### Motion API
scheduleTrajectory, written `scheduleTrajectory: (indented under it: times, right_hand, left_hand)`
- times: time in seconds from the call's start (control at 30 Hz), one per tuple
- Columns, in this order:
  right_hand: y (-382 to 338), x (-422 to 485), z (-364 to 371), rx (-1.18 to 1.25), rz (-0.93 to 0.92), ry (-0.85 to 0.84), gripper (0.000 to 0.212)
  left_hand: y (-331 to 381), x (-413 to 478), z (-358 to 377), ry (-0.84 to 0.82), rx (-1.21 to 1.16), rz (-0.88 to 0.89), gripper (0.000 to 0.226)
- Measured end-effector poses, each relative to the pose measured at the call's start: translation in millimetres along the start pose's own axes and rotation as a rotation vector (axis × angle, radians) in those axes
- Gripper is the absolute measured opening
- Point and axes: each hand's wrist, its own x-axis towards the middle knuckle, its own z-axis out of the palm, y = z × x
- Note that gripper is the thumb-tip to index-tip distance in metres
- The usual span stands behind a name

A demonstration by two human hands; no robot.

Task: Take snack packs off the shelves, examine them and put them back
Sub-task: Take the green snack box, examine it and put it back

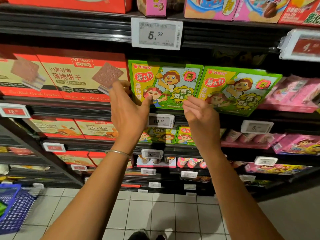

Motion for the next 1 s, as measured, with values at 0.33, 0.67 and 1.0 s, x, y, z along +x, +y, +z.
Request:
scheduleTrajectory:
  times: [0.33,0.67,1.0]
  right_hand:
    - [7.5,6.0,-5.6,-0.046,0.033,0.081,0.040]
    - [18.8,9.1,-52.4,0.115,0.058,0.231,0.023]
    - [42.2,37.5,-121.7,0.147,0.017,0.418,0.046]
  left_hand:
    - [-7.7,-1.6,3.0,0.009,-0.111,0.010,0.057]
    - [22.8,-50.4,23.9,-0.109,-0.281,0.088,0.026]
    - [92.5,-107.1,77.0,-0.177,-0.290,0.128,0.040]
